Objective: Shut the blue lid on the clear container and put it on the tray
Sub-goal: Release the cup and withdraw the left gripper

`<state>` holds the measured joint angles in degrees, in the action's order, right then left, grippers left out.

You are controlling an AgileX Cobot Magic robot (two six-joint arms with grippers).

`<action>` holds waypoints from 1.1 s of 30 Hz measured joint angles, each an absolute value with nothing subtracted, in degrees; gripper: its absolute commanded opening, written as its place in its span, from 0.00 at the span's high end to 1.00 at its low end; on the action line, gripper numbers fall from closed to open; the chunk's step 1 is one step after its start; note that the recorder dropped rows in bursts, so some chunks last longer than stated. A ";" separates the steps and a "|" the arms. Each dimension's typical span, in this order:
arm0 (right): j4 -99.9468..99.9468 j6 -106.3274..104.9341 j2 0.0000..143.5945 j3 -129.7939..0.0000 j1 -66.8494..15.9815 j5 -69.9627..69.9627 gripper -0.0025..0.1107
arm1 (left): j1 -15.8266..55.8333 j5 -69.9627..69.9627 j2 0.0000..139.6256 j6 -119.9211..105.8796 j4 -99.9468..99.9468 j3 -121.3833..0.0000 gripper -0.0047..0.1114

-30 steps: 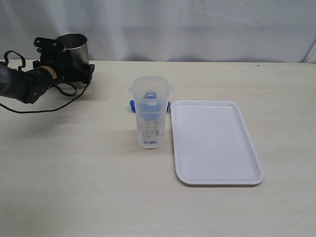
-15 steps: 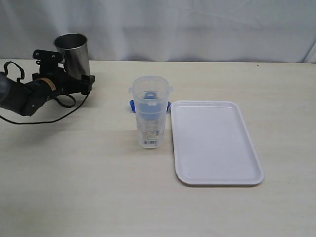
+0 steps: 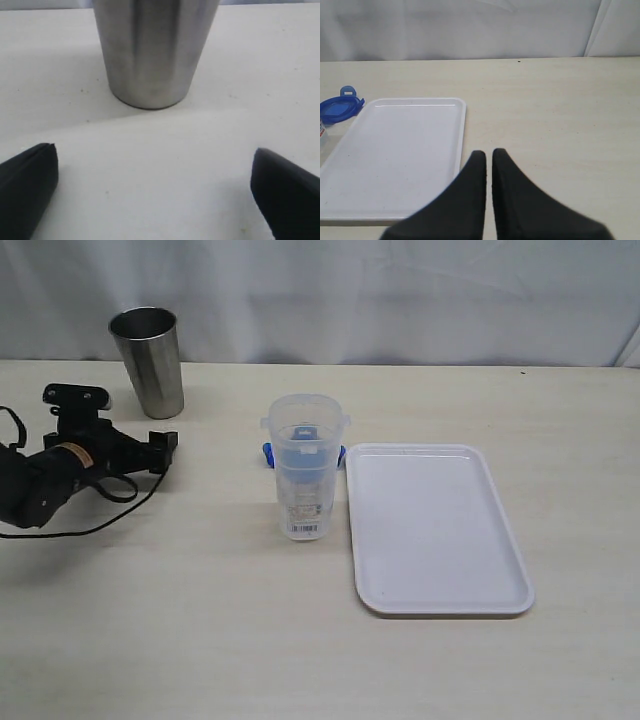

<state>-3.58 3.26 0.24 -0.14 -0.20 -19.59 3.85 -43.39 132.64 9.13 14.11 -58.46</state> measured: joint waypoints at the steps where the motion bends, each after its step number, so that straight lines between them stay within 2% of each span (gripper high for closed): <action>1: -3.58 3.26 0.24 -0.14 -0.20 -19.59 0.94 | 3.85 -44.06 131.01 9.02 14.11 -56.52 0.09; 7: -3.58 3.26 0.24 -0.14 -0.20 -19.59 0.94 | 3.85 -40.54 117.37 10.06 13.65 -50.78 0.09; 14: -3.58 3.26 0.24 -0.14 -0.20 -19.59 0.94 | 3.85 -15.76 102.47 13.64 17.40 -52.54 0.09; 24: -3.58 3.26 0.24 -0.14 -0.20 -19.59 0.94 | 3.85 18.50 98.37 16.05 13.86 -58.96 0.10; 27: -3.58 3.26 0.24 -0.14 -0.20 -19.59 0.94 | 4.06 28.31 98.37 16.15 13.45 -60.97 0.25; 30: -3.58 3.26 0.24 -0.14 -0.20 -19.59 0.94 | 4.90 33.85 98.37 15.91 13.23 -61.55 0.47; 31: -3.58 3.26 0.24 -0.14 -0.20 -19.59 0.94 | 5.44 34.62 98.37 15.52 13.23 -61.55 0.52; 33: -3.58 3.26 0.24 -0.14 -0.20 -19.59 0.94 | 6.98 35.65 98.37 13.51 12.32 -61.59 0.56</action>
